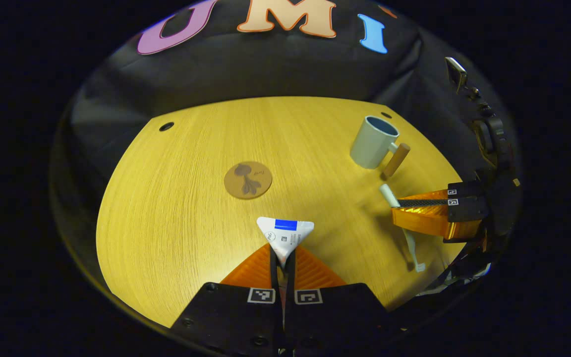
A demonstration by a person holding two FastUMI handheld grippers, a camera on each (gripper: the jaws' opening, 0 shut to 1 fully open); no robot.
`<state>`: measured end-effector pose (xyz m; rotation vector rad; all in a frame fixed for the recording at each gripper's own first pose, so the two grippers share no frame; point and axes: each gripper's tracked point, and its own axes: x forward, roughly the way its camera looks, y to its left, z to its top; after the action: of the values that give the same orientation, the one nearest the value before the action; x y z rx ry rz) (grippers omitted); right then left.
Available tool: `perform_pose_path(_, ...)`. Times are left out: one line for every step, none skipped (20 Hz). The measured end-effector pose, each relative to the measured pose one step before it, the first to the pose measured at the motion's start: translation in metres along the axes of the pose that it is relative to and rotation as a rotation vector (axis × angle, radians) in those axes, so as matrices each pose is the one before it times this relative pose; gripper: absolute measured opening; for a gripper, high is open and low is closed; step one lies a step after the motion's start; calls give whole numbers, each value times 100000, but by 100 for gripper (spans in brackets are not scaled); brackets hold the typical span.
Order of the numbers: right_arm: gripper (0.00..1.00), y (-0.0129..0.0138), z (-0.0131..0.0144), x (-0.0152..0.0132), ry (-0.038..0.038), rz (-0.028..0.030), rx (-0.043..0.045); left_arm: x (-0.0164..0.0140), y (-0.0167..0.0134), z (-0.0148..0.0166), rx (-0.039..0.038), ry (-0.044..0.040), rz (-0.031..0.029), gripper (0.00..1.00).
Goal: Put the toothbrush and toothpaste on the desktop into the cup, then pick up the cup and place it on the coaster on the desktop.
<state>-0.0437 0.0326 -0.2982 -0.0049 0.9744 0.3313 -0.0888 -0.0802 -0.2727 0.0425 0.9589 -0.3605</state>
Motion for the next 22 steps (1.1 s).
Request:
perform_pose_path(8,137,1127,-362,-4267,797,-107,-340,-64,852,576,-2679,-12,0)
perform_pose_path(7,342,1239,-214,-3674,1152,202,-20,-333,1286,839,-4852,-701,0)
perform_pose_path(8,29,1134,-368,-4142,346,169,-243,-84,780,1502,-2034,388,0)
perform_pose_path(5,61,1183,-235,-3331,121,-196,-150,-215,818,1495,-2130,-45,0)
perform_pose_path(7,-228,1189,-131,-3965,-105,-4,-248,-18,468,799,-1851,-23,0)
perform_pose_path(7,-125,1336,-114,-3923,289,93,67,-151,468,487,-794,-82,0)
perform_pose_path(7,-151,1362,42,-2943,-460,35,21,-239,620,-601,-937,-838,0)
perform_pose_path(7,-237,1431,122,-2010,95,251,156,-51,451,-1022,-477,-336,0)
perform_pose_path(7,-351,1278,195,-3194,-570,189,-22,-78,506,-970,-554,-636,0)
perform_pose_path(7,-538,1436,254,-2659,-650,-85,-211,-130,159,-889,-1517,-219,0)
perform_pose_path(7,-418,1458,198,-2906,-489,243,-43,75,328,-97,-159,253,0)
perform_pose_path(7,-607,1269,124,-3218,-835,452,18,-48,501,70,-933,197,0)
perform_pose_path(8,-644,1185,169,-2471,-856,419,-33,57,188,-104,-466,407,0)
perform_pose_path(8,-785,1222,297,-2763,-869,790,30,-17,157,197,-337,212,0)
perform_pose_path(7,-901,848,646,-2098,-1155,954,-83,72,223,-441,-736,429,0)
perform_pose_path(7,-773,946,290,-1808,-904,1232,38,5,128,7,-153,241,0)
perform_pose_path(7,-685,910,257,-2506,-675,1652,-18,9,60,-392,-510,408,0)
perform_pose_path(7,-760,986,411,-2267,-833,1668,-45,40,-36,-275,127,331,0)
perform_pose_path(7,-764,901,437,-2277,-1012,1768,-51,-18,85,-273,-248,189,0)
perform_pose_path(7,-832,976,478,-2779,-1102,2164,-64,-29,29,-329,-75,363,0)
perform_pose_path(7,-718,683,478,-2002,-996,2449,-86,-53,38,-186,-322,214,0)
perform_pose_path(7,-835,714,520,-1940,-1032,2966,-198,-167,-55,-309,-24,207,0)
